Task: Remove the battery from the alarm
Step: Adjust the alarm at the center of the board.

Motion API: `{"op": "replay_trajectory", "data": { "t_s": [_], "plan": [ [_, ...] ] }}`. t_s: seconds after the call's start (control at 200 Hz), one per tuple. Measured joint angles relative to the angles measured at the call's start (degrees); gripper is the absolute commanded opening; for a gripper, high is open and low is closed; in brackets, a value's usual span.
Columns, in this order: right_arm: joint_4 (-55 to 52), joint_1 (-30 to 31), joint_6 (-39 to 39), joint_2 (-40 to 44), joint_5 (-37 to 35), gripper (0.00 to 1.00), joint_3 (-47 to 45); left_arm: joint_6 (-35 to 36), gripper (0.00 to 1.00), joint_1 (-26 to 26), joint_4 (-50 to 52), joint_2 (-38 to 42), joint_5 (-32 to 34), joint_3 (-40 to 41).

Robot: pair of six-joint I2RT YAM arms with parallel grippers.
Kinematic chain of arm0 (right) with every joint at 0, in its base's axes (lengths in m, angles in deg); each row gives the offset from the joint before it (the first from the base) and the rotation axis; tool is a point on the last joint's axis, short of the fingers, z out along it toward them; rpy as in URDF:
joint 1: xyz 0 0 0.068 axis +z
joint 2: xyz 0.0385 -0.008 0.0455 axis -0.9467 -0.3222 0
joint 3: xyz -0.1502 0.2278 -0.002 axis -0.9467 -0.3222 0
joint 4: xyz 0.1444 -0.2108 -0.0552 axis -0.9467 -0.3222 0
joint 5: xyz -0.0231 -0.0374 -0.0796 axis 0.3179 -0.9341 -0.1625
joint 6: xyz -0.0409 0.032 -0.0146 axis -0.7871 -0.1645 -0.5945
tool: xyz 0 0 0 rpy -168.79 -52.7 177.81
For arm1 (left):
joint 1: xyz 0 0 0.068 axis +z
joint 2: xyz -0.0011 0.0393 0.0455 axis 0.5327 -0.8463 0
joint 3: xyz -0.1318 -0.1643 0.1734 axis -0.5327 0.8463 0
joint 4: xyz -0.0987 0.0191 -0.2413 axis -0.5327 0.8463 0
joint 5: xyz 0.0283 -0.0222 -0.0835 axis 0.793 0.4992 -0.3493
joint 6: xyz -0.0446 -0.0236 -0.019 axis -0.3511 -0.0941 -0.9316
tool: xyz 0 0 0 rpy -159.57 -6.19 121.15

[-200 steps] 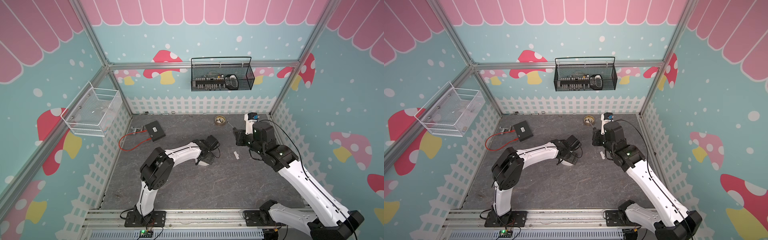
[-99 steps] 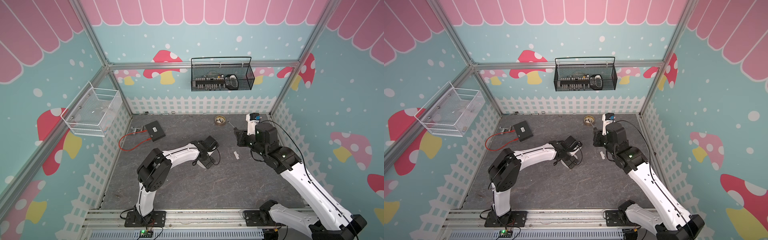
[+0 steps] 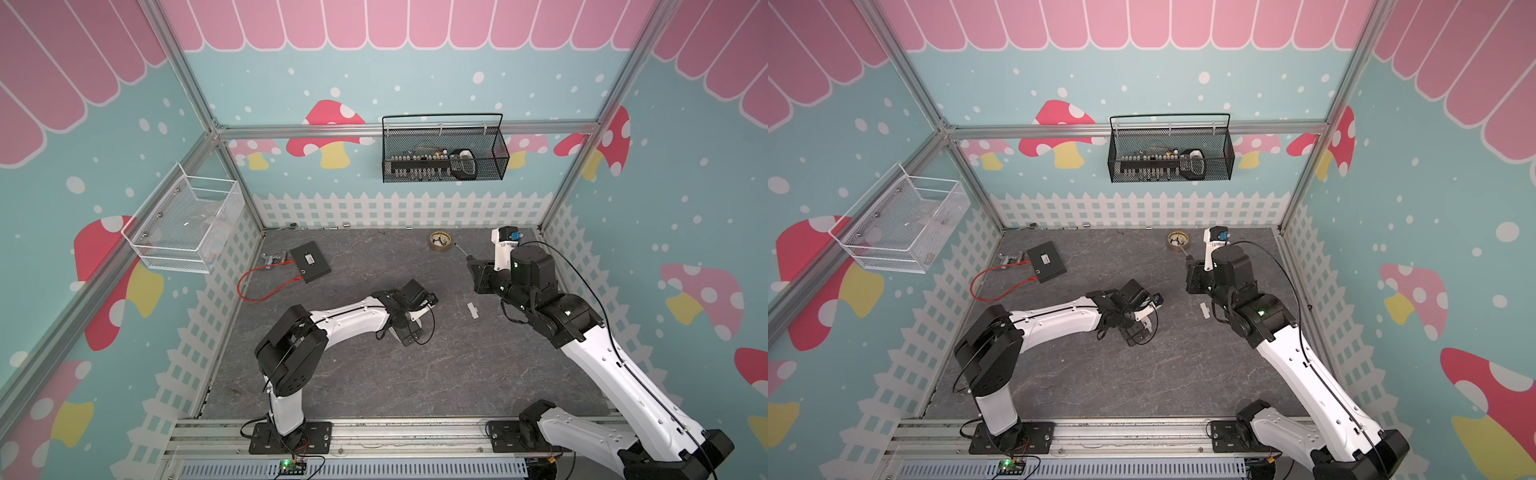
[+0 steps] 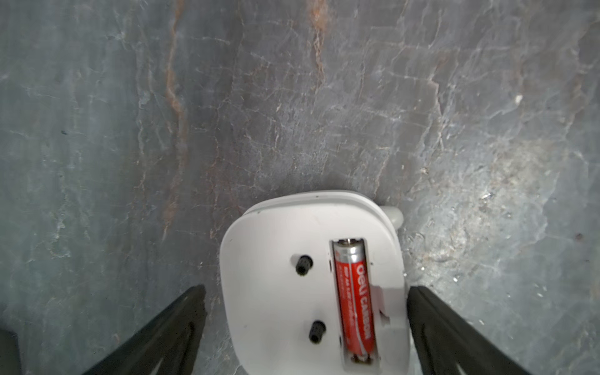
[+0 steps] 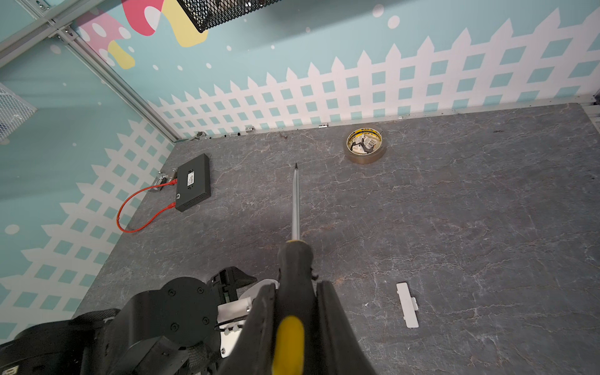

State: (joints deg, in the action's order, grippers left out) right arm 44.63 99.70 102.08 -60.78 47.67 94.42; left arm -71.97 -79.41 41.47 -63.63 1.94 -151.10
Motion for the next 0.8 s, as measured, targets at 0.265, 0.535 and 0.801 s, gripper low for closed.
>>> {"op": "replay_trajectory", "data": {
  "t_s": [0.265, 0.535, 0.801],
  "plan": [
    [-0.7, 0.0, -0.7, -0.8, 0.2, 0.00, 0.8, -4.2, 0.93, 1.5, -2.5, 9.7, -1.4, 0.4],
    [-6.6, -0.1, -8.0, -9.5, 3.4, 0.00, 9.6, -26.9, 0.07, 20.0, -12.1, 19.7, -21.6, 8.9],
    [-16.3, -0.4, -18.3, -15.6, 7.6, 0.00, 14.6, -44.9, 0.00, 20.0, -25.0, 17.2, -38.7, 21.4]
  ]
}}
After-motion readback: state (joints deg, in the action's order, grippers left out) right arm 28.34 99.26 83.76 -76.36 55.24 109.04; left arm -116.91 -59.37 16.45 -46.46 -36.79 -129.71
